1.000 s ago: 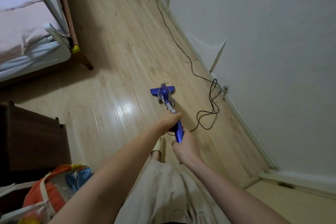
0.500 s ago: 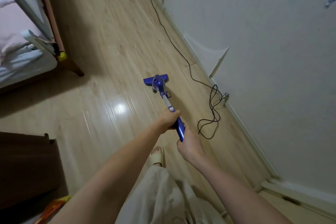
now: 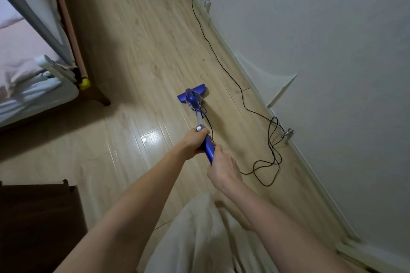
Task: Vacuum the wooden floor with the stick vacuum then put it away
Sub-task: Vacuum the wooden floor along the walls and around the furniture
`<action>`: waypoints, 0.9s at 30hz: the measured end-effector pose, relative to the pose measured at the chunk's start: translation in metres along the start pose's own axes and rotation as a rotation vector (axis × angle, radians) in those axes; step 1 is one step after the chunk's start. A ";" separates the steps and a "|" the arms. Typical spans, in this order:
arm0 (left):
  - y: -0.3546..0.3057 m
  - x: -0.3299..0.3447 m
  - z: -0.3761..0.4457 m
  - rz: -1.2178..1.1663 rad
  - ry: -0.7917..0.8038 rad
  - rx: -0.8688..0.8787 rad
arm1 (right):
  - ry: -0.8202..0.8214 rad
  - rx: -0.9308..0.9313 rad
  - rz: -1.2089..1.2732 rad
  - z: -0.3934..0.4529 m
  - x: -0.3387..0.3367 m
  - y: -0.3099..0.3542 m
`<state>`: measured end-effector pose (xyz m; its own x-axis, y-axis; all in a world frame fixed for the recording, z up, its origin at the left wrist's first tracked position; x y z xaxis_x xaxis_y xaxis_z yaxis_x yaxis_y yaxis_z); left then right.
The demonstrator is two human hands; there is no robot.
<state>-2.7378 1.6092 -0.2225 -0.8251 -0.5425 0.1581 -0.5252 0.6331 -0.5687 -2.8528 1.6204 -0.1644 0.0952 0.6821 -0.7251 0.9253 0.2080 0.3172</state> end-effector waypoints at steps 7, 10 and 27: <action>-0.016 0.006 -0.002 0.100 0.025 -0.010 | 0.020 0.075 0.151 -0.002 -0.009 0.007; -0.022 0.012 -0.014 0.155 0.066 -0.020 | 0.013 0.101 0.234 -0.011 -0.013 0.006; -0.045 0.014 0.025 0.195 -0.012 0.007 | 0.120 0.142 0.419 0.047 -0.008 0.007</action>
<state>-2.7208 1.5593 -0.2144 -0.9086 -0.4163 0.0344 -0.3537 0.7230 -0.5934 -2.8299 1.5836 -0.1850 0.4365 0.7650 -0.4737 0.8579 -0.1953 0.4752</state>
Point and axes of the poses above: each hand's wrist, its own z-axis towards the middle knuckle, its own x-axis out of the palm, y = z × x, the point moved 3 cm from there along z, towards the middle knuckle, and after that the axes turned 4 degrees about -z, right-handed, at the moved point
